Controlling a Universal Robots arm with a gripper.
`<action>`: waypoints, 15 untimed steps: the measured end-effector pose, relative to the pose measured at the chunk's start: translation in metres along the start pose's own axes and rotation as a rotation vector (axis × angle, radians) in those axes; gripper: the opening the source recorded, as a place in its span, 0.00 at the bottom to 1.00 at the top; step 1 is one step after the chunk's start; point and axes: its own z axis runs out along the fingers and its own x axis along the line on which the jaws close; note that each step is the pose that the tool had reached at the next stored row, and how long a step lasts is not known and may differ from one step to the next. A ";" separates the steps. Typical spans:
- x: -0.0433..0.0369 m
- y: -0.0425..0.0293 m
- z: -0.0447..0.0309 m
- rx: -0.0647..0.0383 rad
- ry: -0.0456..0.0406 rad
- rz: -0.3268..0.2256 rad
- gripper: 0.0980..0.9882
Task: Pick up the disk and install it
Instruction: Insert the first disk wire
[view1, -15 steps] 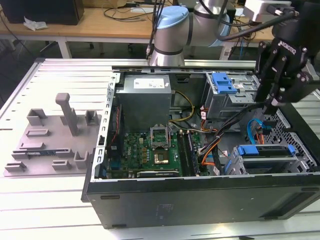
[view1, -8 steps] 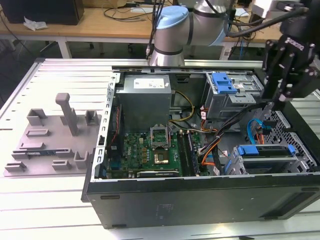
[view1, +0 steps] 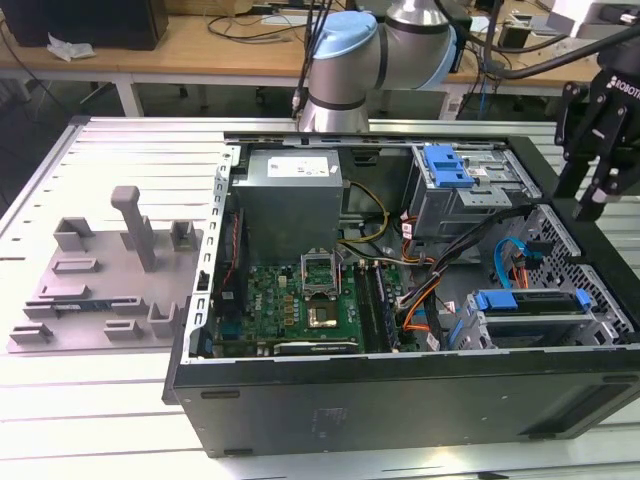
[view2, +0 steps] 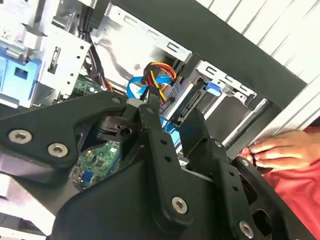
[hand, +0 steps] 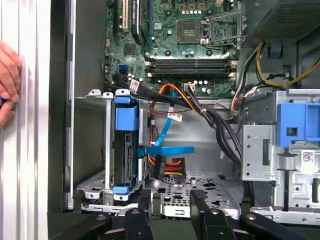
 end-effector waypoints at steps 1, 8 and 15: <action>-0.0002 0.0000 0.0007 -0.001 0.0067 0.005 0.39; -0.0011 -0.0002 0.0067 -0.003 0.0109 0.095 0.39; -0.0020 0.0036 0.0131 -0.003 0.0594 0.134 0.30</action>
